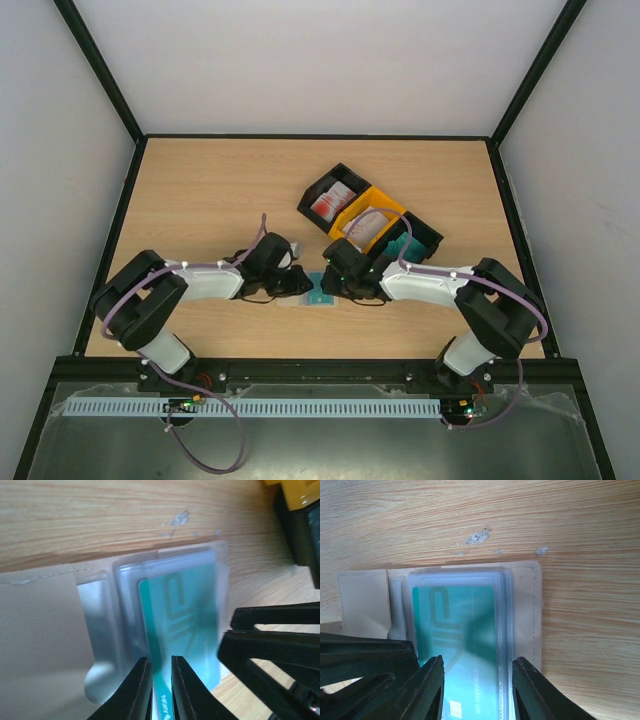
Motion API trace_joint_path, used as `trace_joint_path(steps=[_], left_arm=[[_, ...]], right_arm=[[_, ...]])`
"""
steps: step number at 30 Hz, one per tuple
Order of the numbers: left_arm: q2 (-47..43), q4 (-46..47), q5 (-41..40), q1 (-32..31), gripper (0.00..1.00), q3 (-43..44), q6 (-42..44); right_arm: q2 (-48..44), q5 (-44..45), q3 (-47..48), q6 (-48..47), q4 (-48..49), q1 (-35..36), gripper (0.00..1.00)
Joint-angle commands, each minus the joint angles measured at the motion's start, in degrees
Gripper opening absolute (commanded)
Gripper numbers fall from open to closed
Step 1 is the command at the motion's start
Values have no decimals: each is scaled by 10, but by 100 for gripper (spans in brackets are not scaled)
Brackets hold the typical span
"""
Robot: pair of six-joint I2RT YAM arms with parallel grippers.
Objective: Put the credit cards into the card holder
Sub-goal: Insert the credit card into the card holder.
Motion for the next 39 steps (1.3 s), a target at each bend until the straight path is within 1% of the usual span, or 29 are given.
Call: trace_joint_path(steps=[1,8,13,15,19,22,29,39], left_arm=[[30,15,15,-1,12,-9,2],[43,-25,-25,-1,3,-11,8],[43,-45,-51,-1,3,-22,13],[46,-45,-52,-1,3,-25,12],[50,-49,-58,0,2,-26,9],[46,-53,-65,2,2,-27,6],[40,-55,-66,11,2,-32,7],[43,-50,-60,12,2,-31,6]], right_arm=[[-8,0,-10,4,14,0,37],[-9,-2,-13,7,18,0,36],[-9,-3,-14,7,20,0,35],[-8,-8,-14,8,23,-1,31],[-6,-12,-14,8,25,0,27],[-3,-13,-12,9,19,0,27],[8,-14,-8,6,14,0,30],[14,-46,-11,4,35,0,28]])
